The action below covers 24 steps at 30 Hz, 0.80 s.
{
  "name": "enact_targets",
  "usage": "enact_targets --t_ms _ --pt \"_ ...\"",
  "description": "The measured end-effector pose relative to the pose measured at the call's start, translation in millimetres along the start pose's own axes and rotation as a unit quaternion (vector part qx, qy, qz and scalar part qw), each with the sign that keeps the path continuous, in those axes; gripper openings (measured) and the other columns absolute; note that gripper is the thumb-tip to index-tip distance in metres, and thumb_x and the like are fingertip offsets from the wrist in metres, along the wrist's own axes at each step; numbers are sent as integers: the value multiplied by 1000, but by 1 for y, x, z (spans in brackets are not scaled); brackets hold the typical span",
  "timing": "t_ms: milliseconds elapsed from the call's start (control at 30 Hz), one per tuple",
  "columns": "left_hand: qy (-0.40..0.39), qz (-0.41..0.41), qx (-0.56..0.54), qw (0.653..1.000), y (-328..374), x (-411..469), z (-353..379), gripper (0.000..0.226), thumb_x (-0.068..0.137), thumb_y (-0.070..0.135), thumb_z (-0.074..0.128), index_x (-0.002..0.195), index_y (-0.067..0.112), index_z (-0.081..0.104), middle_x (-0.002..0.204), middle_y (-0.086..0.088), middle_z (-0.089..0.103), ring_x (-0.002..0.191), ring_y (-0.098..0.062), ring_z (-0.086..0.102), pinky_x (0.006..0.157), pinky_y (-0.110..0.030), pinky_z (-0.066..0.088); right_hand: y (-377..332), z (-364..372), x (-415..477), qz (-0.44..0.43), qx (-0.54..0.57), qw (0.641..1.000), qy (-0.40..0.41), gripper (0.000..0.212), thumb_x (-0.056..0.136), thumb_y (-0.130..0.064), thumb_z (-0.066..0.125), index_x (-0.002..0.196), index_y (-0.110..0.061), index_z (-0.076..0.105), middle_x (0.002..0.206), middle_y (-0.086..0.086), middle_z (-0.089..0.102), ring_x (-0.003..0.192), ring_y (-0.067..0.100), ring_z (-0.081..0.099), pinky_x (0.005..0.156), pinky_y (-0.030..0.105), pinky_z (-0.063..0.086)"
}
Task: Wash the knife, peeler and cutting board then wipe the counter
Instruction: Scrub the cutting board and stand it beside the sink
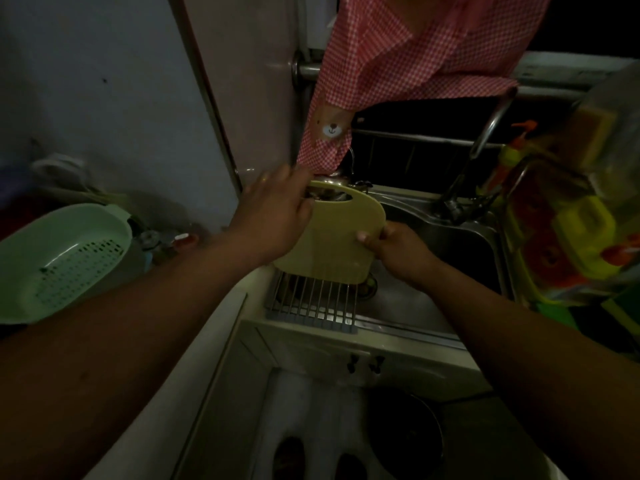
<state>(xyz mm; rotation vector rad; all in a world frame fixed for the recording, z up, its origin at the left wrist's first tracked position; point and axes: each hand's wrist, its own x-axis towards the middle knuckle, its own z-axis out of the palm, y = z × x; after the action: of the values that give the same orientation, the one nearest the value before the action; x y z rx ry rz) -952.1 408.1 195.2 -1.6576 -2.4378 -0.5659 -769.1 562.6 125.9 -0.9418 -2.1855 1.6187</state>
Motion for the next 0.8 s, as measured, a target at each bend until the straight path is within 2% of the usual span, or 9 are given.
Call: enact_targets --t_ms 133,200,333,433,500,600,633,700,800 --pt "-22 -29 -17 999 7 -12 -2 35 92 46 48 115 20 53 110 -7 56 107 -33 54 81 -37 39 4 -2 -10 -5 -7 1000 -18 28 102 -27 64 126 -12 71 114 4 77 100 16 74 92 37 60" --pt "-25 -71 -57 996 12 -19 -6 61 85 62 45 130 21 55 124 -8 55 120 -32 51 95 -42 45 1 -2 -15 -25 -26 999 -6 23 103 -26 62 120 -14 73 105 1 76 93 12 73 91 37 59" --pt "53 -192 -154 968 37 -33 -18 88 83 67 68 153 23 37 152 -7 36 141 -24 37 116 -36 33 1 -1 -27 -91 -75 992 36 24 105 -27 58 124 -22 74 102 -9 70 90 6 65 77 20 50" --pt "97 -310 -229 918 57 -44 -21 79 79 79 61 135 25 48 136 -1 47 123 -21 53 109 -44 46 4 2 -34 -155 -142 973 93 26 105 -25 56 125 -28 72 109 -11 68 101 16 59 78 28 40" --pt "35 -370 -352 859 67 -44 -22 72 78 87 55 123 30 50 127 3 57 112 -19 62 99 -50 55 5 10 -42 -190 -155 963 111 32 104 -21 55 132 -32 67 114 -11 66 103 15 55 77 27 38" --pt "-72 -414 -482 769 83 -36 -25 86 74 89 58 135 29 53 131 -1 62 112 -28 68 85 -52 62 10 30 -55 -223 -189 950 105 46 104 -22 52 146 -40 55 124 -10 64 107 14 51 80 25 44" --pt "-80 -418 -491 760 87 -34 -24 85 75 85 62 136 26 55 128 -3 66 110 -29 70 82 -52 63 14 38 -58 -223 -194 951 91 48 105 -24 51 150 -42 50 127 -8 64 110 16 53 84 31 48" --pt "-68 -423 -474 769 94 -32 -20 49 92 53 67 125 17 63 117 -13 74 98 -29 76 77 -49 65 24 52 -59 -221 -197 953 59 52 106 -27 49 154 -43 41 132 -4 63 115 21 56 91 42 53" --pt "-46 -430 -441 786 97 -36 -15 14 101 15 51 105 12 64 105 -20 73 87 -29 75 64 -39 65 28 61 -65 -218 -161 963 -8 63 102 -30 56 158 -44 31 134 0 61 117 23 57 93 44 54"
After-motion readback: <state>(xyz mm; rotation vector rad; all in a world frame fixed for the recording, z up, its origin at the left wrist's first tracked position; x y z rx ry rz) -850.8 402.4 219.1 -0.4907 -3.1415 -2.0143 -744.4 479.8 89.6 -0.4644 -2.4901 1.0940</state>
